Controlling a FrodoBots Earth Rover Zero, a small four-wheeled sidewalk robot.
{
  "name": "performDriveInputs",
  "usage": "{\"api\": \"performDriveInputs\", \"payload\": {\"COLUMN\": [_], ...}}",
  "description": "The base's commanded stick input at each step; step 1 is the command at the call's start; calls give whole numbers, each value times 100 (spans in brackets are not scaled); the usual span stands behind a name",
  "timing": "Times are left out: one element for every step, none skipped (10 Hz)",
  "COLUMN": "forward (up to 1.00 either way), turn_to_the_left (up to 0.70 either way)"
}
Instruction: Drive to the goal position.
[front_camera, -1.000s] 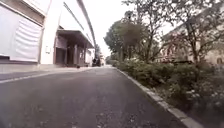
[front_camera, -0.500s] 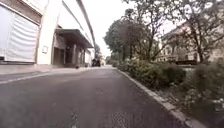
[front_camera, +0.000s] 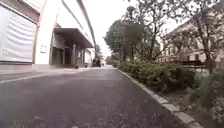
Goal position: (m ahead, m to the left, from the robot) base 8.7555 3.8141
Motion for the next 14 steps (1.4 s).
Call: {"api": "performDriveInputs", "payload": {"forward": [70, 70, 70, 70, 70, 70, 70, 70, 70, 70, 70, 70, 70, 70], "turn_to_the_left": [0, 0, 0, 0, 0, -2, -5, -13, -17, -11, -4, 0, 0, 0]}}
